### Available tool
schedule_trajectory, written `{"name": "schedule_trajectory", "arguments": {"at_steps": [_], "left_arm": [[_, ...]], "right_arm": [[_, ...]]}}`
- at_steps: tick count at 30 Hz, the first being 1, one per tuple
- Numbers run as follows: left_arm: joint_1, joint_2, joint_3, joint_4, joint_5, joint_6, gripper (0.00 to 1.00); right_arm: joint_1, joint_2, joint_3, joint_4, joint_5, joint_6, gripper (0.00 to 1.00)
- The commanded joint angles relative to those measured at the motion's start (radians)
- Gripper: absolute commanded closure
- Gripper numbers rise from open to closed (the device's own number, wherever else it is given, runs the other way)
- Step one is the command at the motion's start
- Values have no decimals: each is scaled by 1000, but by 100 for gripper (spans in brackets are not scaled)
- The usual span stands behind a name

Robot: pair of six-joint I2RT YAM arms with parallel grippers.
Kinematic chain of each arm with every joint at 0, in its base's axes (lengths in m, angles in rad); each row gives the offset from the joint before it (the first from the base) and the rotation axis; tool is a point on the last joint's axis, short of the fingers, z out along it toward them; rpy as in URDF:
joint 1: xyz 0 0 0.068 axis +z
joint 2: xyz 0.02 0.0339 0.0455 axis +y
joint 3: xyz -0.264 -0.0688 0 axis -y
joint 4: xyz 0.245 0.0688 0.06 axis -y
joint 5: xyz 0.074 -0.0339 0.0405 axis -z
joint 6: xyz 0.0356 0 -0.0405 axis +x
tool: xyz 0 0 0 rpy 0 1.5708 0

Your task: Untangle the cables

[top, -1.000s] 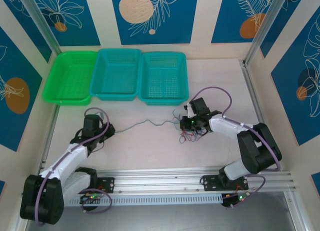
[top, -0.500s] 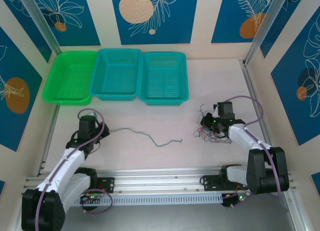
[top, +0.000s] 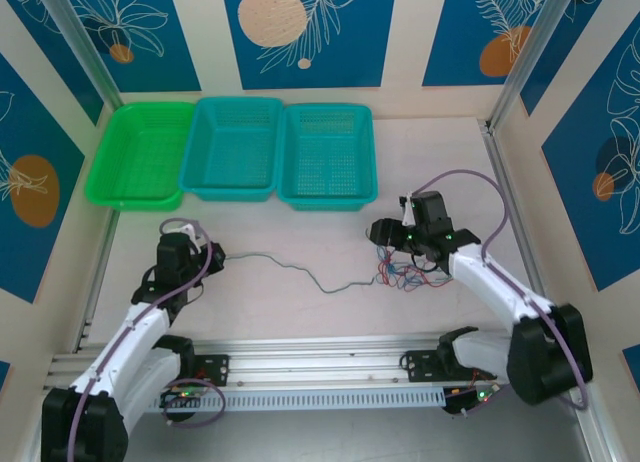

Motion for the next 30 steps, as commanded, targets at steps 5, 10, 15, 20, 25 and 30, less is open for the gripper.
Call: {"name": "schedule_trajectory", "arguments": {"at_steps": [5,10,15,20,25,30], "left_arm": [[-11,-13,-14,98,122,24,100],[-11,-19,-6,80,136,31,100],[-14,-49,-11,47,152,36,100],[-14,-81,-11,11,135,49,100],[-14,-104,-7,22,131,56,87],[-17,-183,41,53,207,27,42]], "right_arm": [[411,3,27,203,-53,-304,27],[520,290,144,223,-105,-378,27],[552,516,270,221,-134,-426,33],[555,596,349,184,-196,-423,71],[548,540,324,180,-190,-408,97],[497,423,296,185,-212,-339,100]]}}
